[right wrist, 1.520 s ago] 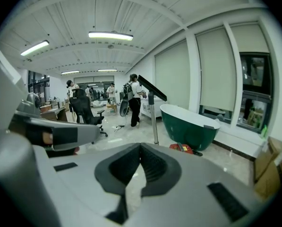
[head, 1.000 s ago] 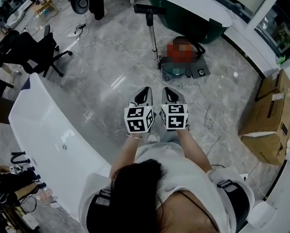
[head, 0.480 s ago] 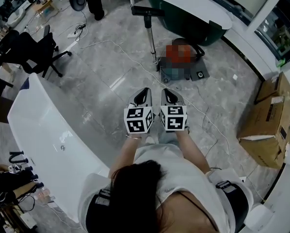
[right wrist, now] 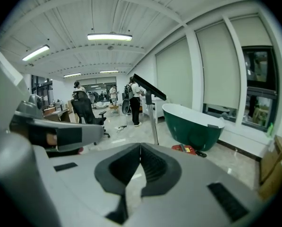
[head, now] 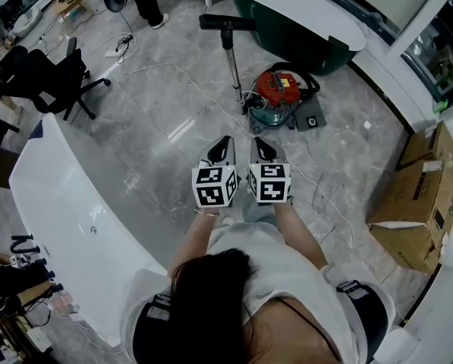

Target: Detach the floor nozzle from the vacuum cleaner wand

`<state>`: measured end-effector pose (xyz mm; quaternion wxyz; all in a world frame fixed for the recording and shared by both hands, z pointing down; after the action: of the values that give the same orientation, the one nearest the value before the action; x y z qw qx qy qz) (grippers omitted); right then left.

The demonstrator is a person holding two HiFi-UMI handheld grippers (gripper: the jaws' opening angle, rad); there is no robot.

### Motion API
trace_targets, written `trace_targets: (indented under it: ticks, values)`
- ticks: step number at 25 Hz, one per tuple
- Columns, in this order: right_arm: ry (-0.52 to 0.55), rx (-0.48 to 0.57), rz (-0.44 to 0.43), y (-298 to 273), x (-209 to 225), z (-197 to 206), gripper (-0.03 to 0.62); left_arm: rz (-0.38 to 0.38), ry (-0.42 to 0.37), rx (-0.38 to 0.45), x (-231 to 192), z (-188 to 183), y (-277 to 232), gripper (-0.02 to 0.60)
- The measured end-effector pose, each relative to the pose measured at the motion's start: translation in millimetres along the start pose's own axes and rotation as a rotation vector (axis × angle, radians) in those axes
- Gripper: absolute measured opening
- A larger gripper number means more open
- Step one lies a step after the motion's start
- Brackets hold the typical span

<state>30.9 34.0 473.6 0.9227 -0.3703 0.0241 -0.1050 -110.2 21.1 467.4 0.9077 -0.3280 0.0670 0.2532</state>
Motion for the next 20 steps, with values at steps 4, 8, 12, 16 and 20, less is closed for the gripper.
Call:
trace_targets:
  ticks: [4, 8, 12, 16, 20]
  values:
    - [0.020, 0.005, -0.002, -11, 15, -20, 0.015, 0.006, 0.004, 0.016, 2, -19, -16, 0.015]
    - [0.024, 0.024, -0.003, -18, 29, -35, 0.015, 0.006, 0.016, 0.017, 1, -30, -31, 0.015]
    - [0.028, 0.023, -0.006, -26, 38, -41, 0.015, -0.003, 0.017, 0.015, 1, -36, -41, 0.015]
    - [0.027, 0.008, -0.016, -33, 42, -43, 0.015, -0.010, 0.016, 0.008, -1, -39, -48, 0.015]
    - [0.036, -0.003, -0.026, -44, 42, -46, 0.015, -0.019, 0.024, 0.003, -8, -41, -53, 0.015]
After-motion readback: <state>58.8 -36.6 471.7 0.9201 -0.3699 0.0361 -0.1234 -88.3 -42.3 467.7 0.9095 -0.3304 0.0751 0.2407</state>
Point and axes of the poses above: the fingertips, and each gripper's own axes: y backward along the fingers, x to its right, z out of its underside, the point moved 9 cm from there along y, backward along the fingers, and after that the axes turned 15 degrees about -x, right-handed, at the moved point
